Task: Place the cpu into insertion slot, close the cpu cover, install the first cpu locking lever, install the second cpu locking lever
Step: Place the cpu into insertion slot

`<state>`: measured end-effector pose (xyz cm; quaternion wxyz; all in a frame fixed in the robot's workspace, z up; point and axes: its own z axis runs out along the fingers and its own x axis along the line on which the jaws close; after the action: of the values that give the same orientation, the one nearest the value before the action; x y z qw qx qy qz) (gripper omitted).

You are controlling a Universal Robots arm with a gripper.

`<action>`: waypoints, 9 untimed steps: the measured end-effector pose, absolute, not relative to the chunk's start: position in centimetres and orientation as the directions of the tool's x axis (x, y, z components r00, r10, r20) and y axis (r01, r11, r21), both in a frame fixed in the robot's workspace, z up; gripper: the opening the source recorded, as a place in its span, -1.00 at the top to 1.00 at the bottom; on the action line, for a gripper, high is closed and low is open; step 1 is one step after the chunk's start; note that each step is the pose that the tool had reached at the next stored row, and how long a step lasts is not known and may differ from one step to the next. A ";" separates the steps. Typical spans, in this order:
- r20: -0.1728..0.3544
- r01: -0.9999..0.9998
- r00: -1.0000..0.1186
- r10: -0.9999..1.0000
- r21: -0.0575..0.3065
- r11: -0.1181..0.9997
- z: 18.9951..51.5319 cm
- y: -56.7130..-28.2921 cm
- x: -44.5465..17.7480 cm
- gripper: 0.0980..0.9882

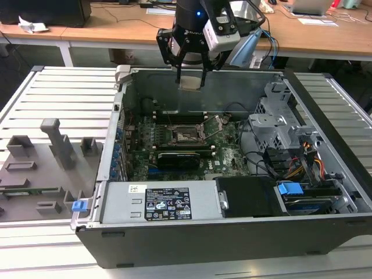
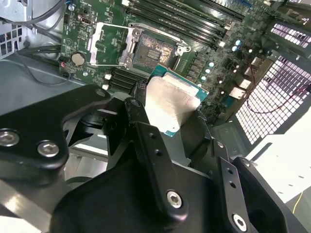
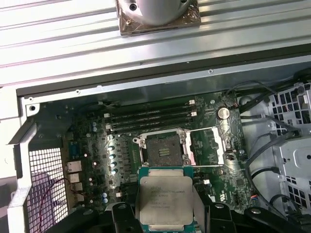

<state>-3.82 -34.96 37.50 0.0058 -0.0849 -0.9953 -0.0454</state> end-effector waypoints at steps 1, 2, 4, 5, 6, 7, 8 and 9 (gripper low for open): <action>0.019 0.178 -0.984 0.177 0.089 0.980 37.5 -35.0 -3.8 0.03; 0.019 0.183 -0.983 0.182 0.089 0.979 37.5 -35.0 -3.8 0.03; 0.019 0.196 -0.981 0.195 0.089 0.976 37.5 -35.0 -3.8 0.03; 0.019 0.205 -0.979 0.204 0.089 0.975 37.5 -35.0 -3.8 0.03; 0.019 0.211 -0.978 0.210 0.089 0.973 37.5 -35.0 -3.8 0.03; 0.019 0.215 -0.977 0.214 0.089 0.973 37.5 -35.0 -3.8 0.03; 0.019 0.218 -0.976 0.217 0.089 0.972 37.5 -35.0 -3.8 0.03; 0.019 0.226 -0.974 0.225 0.089 0.970 37.5 -35.0 -3.8 0.03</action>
<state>-3.82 -34.96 37.50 0.0046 -0.1135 -0.9925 -0.0455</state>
